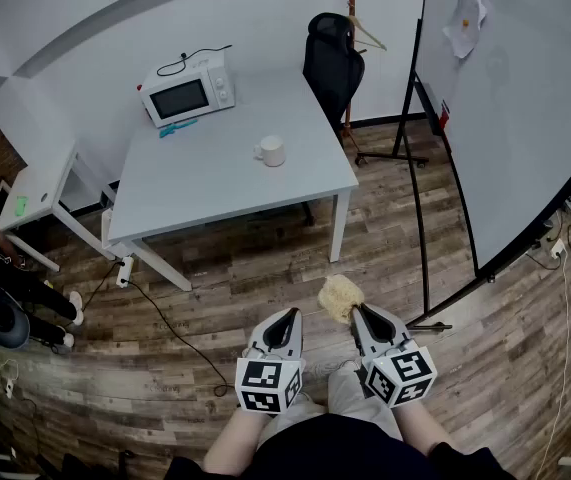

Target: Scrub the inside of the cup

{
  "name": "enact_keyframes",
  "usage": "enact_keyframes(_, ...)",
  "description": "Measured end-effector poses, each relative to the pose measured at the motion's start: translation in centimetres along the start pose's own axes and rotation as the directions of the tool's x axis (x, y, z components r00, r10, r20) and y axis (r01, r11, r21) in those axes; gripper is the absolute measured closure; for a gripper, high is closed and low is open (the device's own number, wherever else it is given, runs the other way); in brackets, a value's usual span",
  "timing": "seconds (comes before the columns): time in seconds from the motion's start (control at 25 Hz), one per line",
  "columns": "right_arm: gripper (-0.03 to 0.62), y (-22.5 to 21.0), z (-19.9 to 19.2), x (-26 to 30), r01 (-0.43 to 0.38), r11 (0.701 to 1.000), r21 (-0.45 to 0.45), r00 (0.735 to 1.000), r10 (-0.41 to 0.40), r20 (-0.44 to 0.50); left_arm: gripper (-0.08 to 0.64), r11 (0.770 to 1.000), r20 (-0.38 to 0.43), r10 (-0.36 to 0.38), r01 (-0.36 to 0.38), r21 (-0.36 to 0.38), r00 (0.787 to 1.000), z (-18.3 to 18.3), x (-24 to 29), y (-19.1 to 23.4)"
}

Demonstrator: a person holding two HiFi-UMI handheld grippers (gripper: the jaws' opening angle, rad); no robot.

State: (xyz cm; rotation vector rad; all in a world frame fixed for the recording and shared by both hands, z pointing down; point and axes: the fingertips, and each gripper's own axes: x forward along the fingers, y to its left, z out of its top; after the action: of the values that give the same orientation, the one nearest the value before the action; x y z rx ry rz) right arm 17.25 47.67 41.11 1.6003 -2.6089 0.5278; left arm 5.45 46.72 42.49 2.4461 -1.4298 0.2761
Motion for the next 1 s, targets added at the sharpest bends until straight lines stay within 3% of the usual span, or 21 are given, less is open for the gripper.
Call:
enact_keyframes(0.24,0.557,2.9,-0.4,-0.7,0.011,1.000,-0.019,1.000,-0.010,0.019,0.541,0.999,0.010,-0.022,0.022,-0.042,1.000,-0.6,-2.8,1.5)
enact_keyframes(1.0,0.557,6.3,-0.7,-0.8,0.007,1.000,-0.008,0.999,-0.007,0.035,0.541,0.999,0.035,-0.030,0.031,-0.035,0.999,-0.7,-5.2,3.4)
